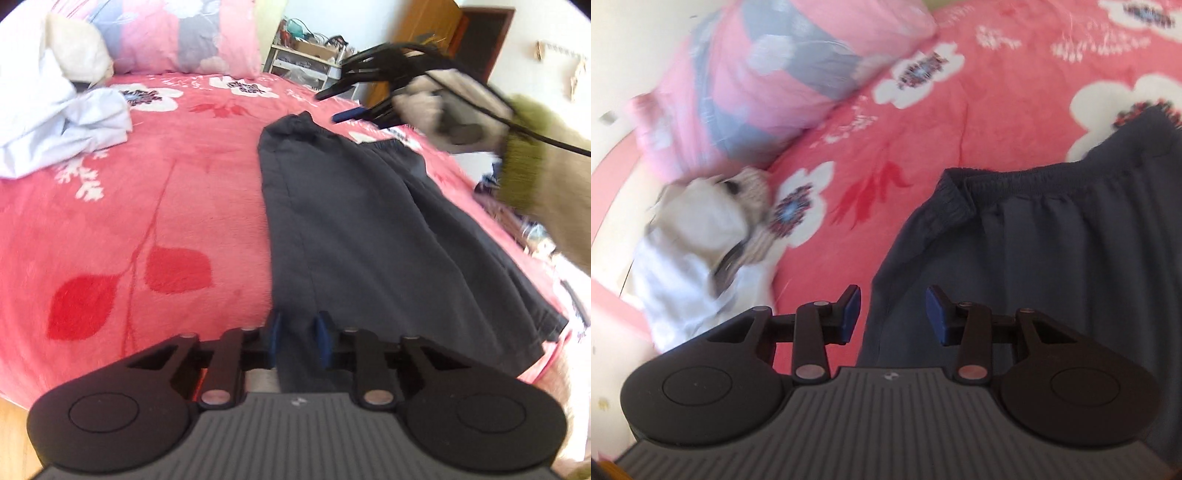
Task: Fold clothes
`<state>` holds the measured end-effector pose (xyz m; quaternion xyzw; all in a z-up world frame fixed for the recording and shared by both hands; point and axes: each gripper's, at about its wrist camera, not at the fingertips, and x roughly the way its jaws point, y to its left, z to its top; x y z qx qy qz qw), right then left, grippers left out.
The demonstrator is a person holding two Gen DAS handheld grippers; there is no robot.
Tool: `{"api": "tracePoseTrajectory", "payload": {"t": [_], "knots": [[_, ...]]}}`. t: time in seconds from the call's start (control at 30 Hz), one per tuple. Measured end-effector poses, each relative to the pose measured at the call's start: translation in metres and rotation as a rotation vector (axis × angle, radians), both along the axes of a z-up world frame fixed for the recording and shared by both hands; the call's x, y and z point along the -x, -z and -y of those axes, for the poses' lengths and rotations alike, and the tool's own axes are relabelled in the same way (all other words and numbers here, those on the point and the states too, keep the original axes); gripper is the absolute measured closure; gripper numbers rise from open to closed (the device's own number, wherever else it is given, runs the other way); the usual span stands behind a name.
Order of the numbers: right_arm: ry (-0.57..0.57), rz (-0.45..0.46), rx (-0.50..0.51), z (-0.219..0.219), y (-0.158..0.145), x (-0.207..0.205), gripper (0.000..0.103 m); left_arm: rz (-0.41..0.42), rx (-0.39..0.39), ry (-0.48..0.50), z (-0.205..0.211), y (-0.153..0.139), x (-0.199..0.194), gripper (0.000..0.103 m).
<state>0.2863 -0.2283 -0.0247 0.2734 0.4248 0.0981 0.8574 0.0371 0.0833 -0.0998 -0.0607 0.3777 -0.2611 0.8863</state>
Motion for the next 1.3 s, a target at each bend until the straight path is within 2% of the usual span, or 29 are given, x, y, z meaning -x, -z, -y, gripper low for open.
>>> {"api": "tracePoseTrajectory", "payload": {"t": [0.17,0.23,0.3,0.37,0.6,0.67,0.83,0.87,0.97,1.03,1.1,1.17,1.23,1.3], "knots": [[0.066,-0.080,0.061,-0.017,0.037,-0.068,0.064,0.014,0.056,-0.008,-0.010,0.007,0.002,0.090],[0.098,-0.078,0.089,-0.019,0.046,-0.083,0.067,0.033,0.057,-0.010,-0.009,0.010,0.005,0.095],[0.094,-0.043,0.123,-0.023,0.048,-0.091,0.098,0.046,0.067,-0.006,-0.010,0.011,0.006,0.101],[0.054,0.004,0.172,-0.033,0.040,-0.094,0.102,0.051,0.083,-0.007,-0.012,0.011,0.008,0.101],[-0.081,0.166,0.338,-0.069,0.011,-0.104,0.103,0.031,0.215,-0.085,-0.046,0.002,0.006,0.102],[-0.086,0.139,0.339,-0.078,0.009,-0.112,0.103,0.017,0.235,-0.112,-0.055,0.004,0.005,0.102],[-0.025,-0.003,0.291,-0.068,0.007,-0.110,0.100,-0.028,0.248,-0.096,-0.055,0.017,0.004,0.101],[-0.003,-0.020,0.306,-0.062,0.007,-0.107,0.096,-0.033,0.250,-0.091,-0.055,0.020,0.005,0.101],[0.070,-0.074,0.336,-0.046,0.008,-0.102,0.070,-0.038,0.271,-0.083,-0.058,0.024,0.003,0.100],[0.104,-0.111,0.338,-0.040,0.013,-0.104,0.067,-0.046,0.286,-0.084,-0.061,0.026,0.001,0.098],[0.115,-0.150,0.325,-0.039,0.020,-0.110,0.054,-0.039,0.283,-0.080,-0.060,0.025,0.007,0.095],[0.130,-0.178,0.326,-0.043,0.028,-0.116,0.053,-0.025,0.273,-0.074,-0.059,0.023,0.013,0.093],[0.144,-0.202,0.325,-0.046,0.035,-0.122,0.053,-0.011,0.272,-0.062,-0.057,0.022,0.016,0.086],[0.146,-0.185,0.315,-0.045,0.031,-0.119,0.053,0.008,0.268,-0.048,-0.055,0.022,0.017,0.077]]}}
